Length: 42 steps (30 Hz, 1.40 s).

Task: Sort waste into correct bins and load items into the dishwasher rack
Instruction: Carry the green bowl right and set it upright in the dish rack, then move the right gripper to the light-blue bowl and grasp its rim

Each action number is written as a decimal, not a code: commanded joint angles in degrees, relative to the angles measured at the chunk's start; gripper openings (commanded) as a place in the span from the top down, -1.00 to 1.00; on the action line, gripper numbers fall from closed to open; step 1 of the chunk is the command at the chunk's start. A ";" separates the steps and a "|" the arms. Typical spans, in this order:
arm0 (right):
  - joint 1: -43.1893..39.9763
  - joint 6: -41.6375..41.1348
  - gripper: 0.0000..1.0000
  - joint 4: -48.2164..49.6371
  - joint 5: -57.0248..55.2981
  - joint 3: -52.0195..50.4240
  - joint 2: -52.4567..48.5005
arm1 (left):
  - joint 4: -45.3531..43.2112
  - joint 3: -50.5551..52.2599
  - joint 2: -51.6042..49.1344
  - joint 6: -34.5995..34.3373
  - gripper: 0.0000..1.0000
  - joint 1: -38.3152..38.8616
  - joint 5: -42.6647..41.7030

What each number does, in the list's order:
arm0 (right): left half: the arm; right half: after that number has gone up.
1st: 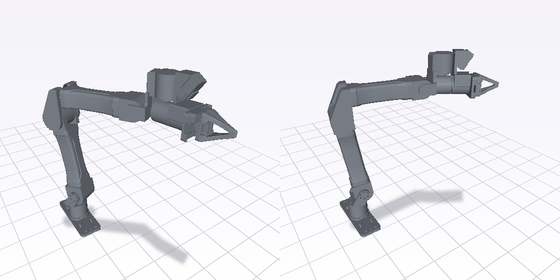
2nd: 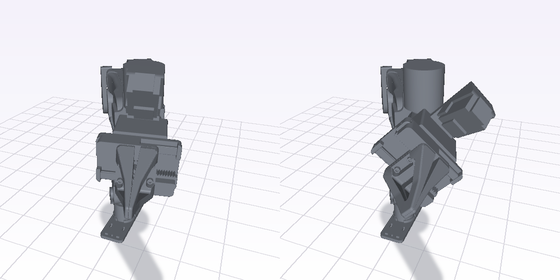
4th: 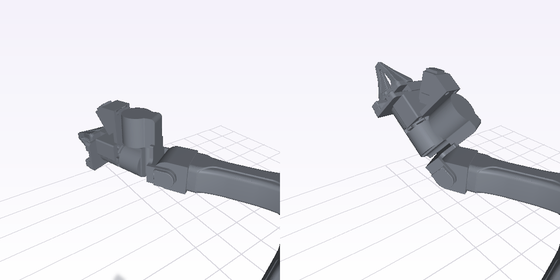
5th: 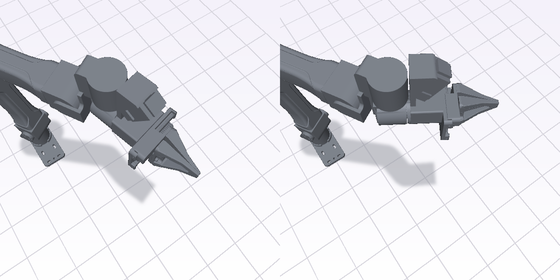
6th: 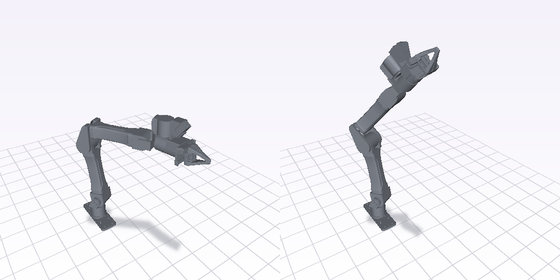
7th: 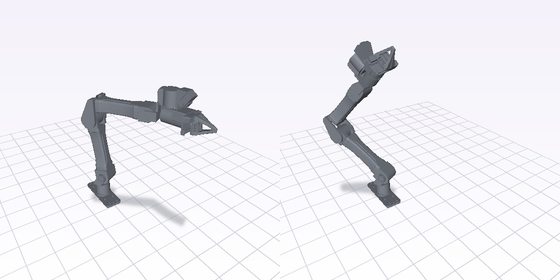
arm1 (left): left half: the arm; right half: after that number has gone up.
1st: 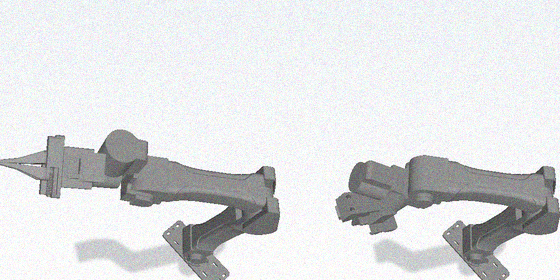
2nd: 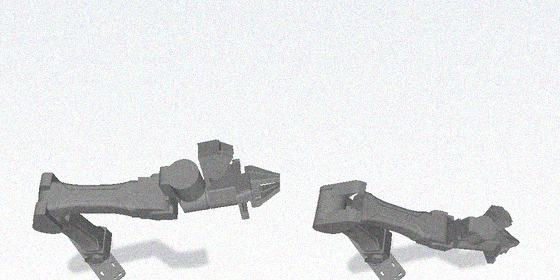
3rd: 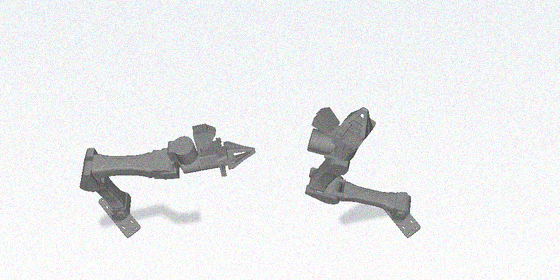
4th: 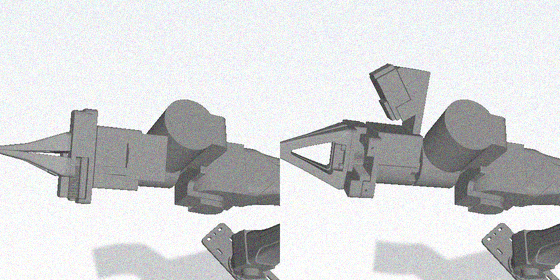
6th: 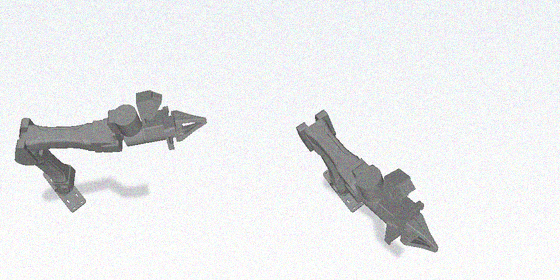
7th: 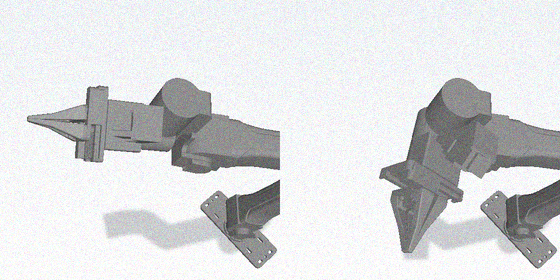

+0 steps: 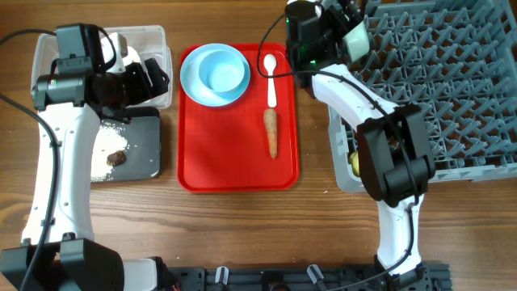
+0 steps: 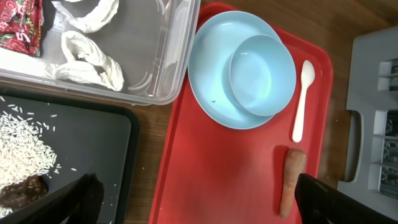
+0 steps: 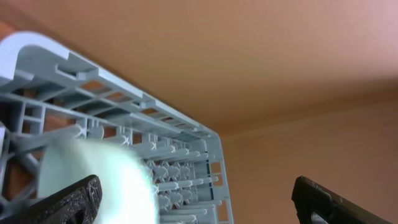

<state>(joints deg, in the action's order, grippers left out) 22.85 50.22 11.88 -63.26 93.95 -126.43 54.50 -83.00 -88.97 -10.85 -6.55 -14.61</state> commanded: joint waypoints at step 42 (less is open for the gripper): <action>11.63 -88.35 -0.29 -35.71 60.26 0.09 6.95 | 0.02 -0.48 -0.28 0.09 -1.00 -0.17 0.35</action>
<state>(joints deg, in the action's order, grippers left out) 34.20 -35.20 -24.86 0.08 94.06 -117.12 54.50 -83.00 -88.97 -10.85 -6.55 -14.61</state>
